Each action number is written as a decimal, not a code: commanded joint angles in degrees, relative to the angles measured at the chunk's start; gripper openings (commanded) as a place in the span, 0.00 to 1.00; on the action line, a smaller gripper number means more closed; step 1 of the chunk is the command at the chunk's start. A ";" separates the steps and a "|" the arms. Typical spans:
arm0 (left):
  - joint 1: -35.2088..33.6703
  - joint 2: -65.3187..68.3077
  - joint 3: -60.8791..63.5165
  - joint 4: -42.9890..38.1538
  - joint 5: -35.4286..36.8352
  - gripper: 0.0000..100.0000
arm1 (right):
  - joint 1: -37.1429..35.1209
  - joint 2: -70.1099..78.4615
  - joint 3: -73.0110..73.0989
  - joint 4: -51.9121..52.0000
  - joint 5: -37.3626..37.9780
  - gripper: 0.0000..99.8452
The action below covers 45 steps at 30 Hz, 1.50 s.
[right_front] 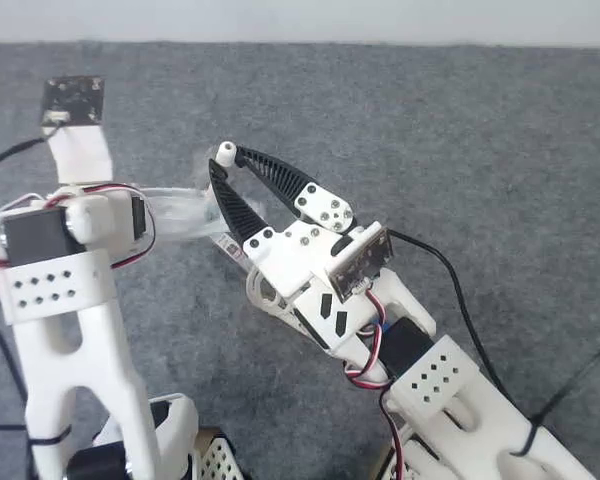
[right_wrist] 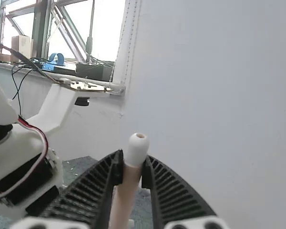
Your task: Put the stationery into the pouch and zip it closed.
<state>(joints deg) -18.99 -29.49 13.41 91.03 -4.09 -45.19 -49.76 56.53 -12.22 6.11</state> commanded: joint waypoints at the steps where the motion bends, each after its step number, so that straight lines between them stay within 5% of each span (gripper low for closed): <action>1: -0.09 -0.44 -5.67 2.81 -4.04 0.19 | 1.45 -1.71 -3.16 0.48 0.09 0.01; 7: -0.09 -0.09 -8.40 6.15 -7.38 0.20 | 1.45 -1.71 -3.16 0.48 0.09 0.01; 17: -0.09 -0.18 -6.99 5.63 -7.38 0.01 | 1.36 -1.89 -3.16 0.48 0.09 0.01; 27: 0.18 -0.09 -6.64 5.63 -4.57 0.01 | 0.13 -1.89 -3.25 0.92 0.00 0.01; 33: 0.09 0.00 -5.41 3.96 -4.13 0.01 | -3.65 -1.89 -3.25 5.41 0.09 0.15; 39: 0.18 0.00 -0.84 0.35 -2.73 0.01 | -4.18 -3.82 -3.25 5.67 -0.09 0.12; 45: 0.18 -0.09 -0.48 -0.35 -0.44 0.01 | -6.11 -11.47 -6.07 16.66 -0.35 0.12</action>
<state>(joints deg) -19.25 -29.49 13.14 92.09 -6.55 -49.23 -55.30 56.00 -1.93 6.11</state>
